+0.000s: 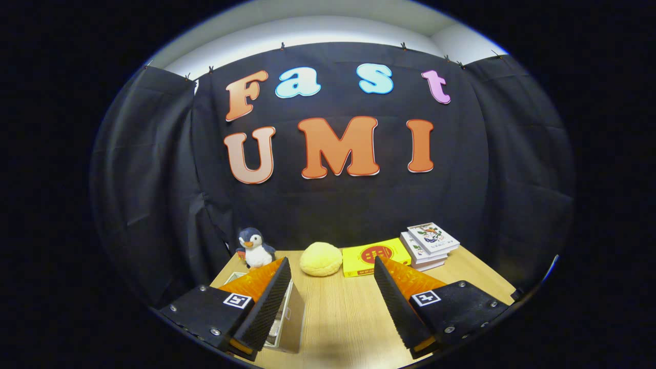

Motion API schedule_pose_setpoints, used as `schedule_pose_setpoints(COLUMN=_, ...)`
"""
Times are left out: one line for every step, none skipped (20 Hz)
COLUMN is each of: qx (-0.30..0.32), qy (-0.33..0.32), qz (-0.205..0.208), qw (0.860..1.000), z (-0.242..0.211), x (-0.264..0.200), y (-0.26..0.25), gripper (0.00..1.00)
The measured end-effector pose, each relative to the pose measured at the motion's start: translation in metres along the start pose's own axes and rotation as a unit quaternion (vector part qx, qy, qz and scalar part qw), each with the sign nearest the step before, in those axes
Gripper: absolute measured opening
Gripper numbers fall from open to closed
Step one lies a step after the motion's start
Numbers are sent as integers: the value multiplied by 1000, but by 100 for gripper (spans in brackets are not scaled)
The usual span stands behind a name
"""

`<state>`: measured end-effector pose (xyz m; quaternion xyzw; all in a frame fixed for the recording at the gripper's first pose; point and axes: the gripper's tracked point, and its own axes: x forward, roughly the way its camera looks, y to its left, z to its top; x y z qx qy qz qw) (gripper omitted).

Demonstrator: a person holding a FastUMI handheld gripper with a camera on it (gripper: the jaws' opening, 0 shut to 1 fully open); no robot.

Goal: Open the storage box then place both shoes into the box .Put the left shoe in first, then the right shoe, with the right side of both shoes facing outward in a uniform manner.

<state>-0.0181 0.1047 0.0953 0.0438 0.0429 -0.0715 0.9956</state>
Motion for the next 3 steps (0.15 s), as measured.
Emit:
schedule_pose_setpoints(qx=-2, qy=-9, qz=0, qw=1000, z=5, x=-3, y=-7, gripper=97)
schedule_pose_setpoints(qx=-3, qy=-15, qz=-1, qw=1000, z=8, x=-5, y=-15, gripper=97)
schedule_pose_setpoints(qx=-4, qy=-16, qz=-1, qw=1000, z=9, x=-8, y=-23, gripper=97)
